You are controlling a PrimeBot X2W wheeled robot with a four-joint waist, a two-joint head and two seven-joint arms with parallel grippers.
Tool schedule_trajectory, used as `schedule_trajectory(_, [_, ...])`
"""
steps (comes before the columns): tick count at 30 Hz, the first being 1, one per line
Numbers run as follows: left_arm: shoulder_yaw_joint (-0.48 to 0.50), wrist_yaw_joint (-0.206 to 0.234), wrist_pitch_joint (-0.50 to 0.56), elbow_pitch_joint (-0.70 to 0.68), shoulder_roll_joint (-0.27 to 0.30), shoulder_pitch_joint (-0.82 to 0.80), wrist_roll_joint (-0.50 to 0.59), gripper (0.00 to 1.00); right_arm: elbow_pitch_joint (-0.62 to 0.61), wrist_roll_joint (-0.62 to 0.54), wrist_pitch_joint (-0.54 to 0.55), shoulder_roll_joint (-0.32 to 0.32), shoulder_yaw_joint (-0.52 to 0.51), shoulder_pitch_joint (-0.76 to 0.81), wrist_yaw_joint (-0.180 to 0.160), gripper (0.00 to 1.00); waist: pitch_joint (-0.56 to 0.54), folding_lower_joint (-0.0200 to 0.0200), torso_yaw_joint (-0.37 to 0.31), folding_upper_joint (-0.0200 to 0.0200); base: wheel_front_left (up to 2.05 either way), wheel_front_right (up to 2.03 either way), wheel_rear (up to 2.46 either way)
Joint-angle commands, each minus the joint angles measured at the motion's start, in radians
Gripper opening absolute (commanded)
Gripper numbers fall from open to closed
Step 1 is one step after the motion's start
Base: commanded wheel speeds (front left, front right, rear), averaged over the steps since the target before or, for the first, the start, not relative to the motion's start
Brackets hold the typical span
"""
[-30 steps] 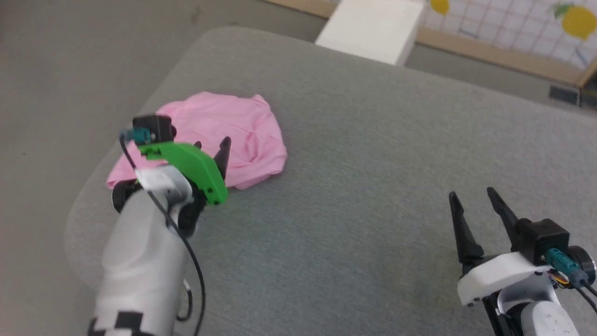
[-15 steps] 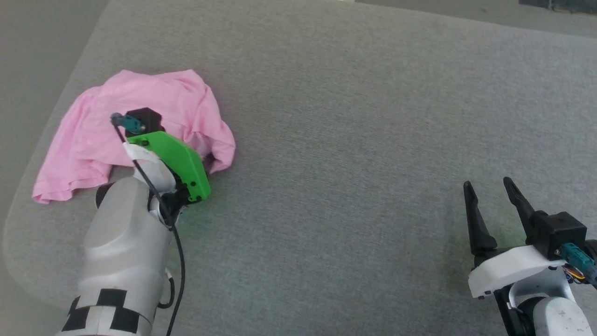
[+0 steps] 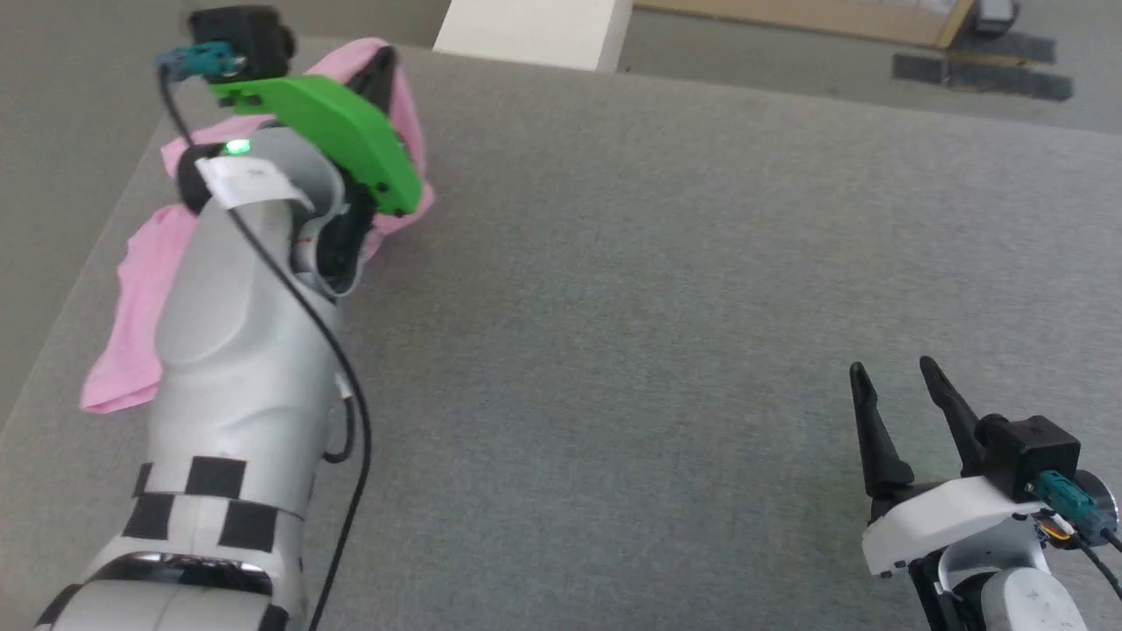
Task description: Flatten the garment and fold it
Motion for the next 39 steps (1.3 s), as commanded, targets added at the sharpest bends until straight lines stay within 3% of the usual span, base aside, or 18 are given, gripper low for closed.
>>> schedule_trajectory(1, [-0.026,-0.010,0.025,-0.019,-0.018,-0.006,-0.015,0.00,0.010,0.011,-0.011,0.000,-0.002,-0.013,-0.002,1.00,-0.063,0.0000,-0.070,-0.0001,0.00,0.00,0.00])
schedule_trajectory(5, [-0.170,-0.014,0.133,-0.127,-0.048,0.063,-0.118,0.00,0.042,0.032,-0.036,0.000,-0.018,-0.012,-0.002,1.00,-0.093,0.0000,-0.151,-0.0001,0.00,0.00,0.00])
schedule_trajectory(10, [-0.375,-0.015,0.177,-0.198,-0.054,0.204,-0.232,0.00,0.069,0.048,-0.055,0.000,-0.037,-0.005,-0.002,1.00,-0.095,0.0000,-0.224,-0.0001,0.00,0.00,0.00])
schedule_trajectory(14, [-0.578,0.003,0.224,-0.187,-0.055,0.315,-0.304,0.00,0.092,0.062,-0.073,0.000,-0.048,0.001,-0.002,1.00,-0.087,0.0000,-0.271,-0.0001,0.00,0.00,0.00])
schedule_trajectory(18, [-0.692,0.033,0.267,-0.148,-0.055,0.369,-0.361,0.00,0.112,0.072,-0.086,0.000,-0.046,0.002,-0.002,1.00,-0.083,0.0000,-0.292,-0.0001,0.00,0.00,0.00])
schedule_trajectory(19, [-0.700,0.039,0.262,-0.147,-0.055,0.372,-0.376,0.19,0.116,0.073,-0.089,0.000,-0.045,0.001,-0.002,1.00,-0.083,0.0000,-0.293,-0.0001,0.00,0.00,0.00])
schedule_trajectory(20, [-0.699,0.046,0.246,-0.150,-0.055,0.369,-0.391,0.91,0.120,0.075,-0.091,0.000,-0.045,0.001,-0.002,1.00,-0.084,0.0000,-0.293,-0.0001,0.00,0.00,0.00])
schedule_trajectory(21, [-0.689,0.054,0.217,-0.159,-0.055,0.362,-0.412,1.00,0.125,0.076,-0.094,0.000,-0.047,0.003,-0.002,1.00,-0.088,0.0000,-0.289,-0.0001,0.00,0.00,0.00])
schedule_trajectory(27, [-0.550,0.080,-0.001,-0.223,-0.041,0.301,-0.482,1.00,0.141,0.079,-0.100,0.000,-0.046,0.014,-0.002,1.00,-0.119,0.0000,-0.242,-0.0001,0.00,0.00,0.00])
schedule_trajectory(31, [-0.460,0.121,-0.203,-0.252,0.057,0.298,-0.407,1.00,0.145,0.080,-0.089,0.000,-0.037,0.017,-0.002,1.00,-0.144,0.0000,-0.210,-0.0001,0.00,0.00,0.00])
schedule_trajectory(34, [-0.440,0.182,-0.354,-0.258,0.156,0.345,-0.294,1.00,0.147,0.084,-0.064,0.000,-0.026,0.020,-0.002,1.00,-0.158,0.0000,-0.190,-0.0001,0.00,0.00,0.00])
schedule_trajectory(37, [-0.418,0.241,-0.412,-0.274,0.215,0.423,-0.221,1.00,0.149,0.085,-0.021,0.000,-0.012,0.019,-0.002,1.00,-0.163,0.0000,-0.173,-0.0001,0.00,0.00,0.00])
schedule_trajectory(39, [-0.385,0.275,-0.424,-0.303,0.227,0.488,-0.202,1.00,0.147,0.079,0.015,0.000,-0.005,0.010,-0.002,1.00,-0.160,0.0000,-0.161,-0.0001,0.00,0.00,0.00])
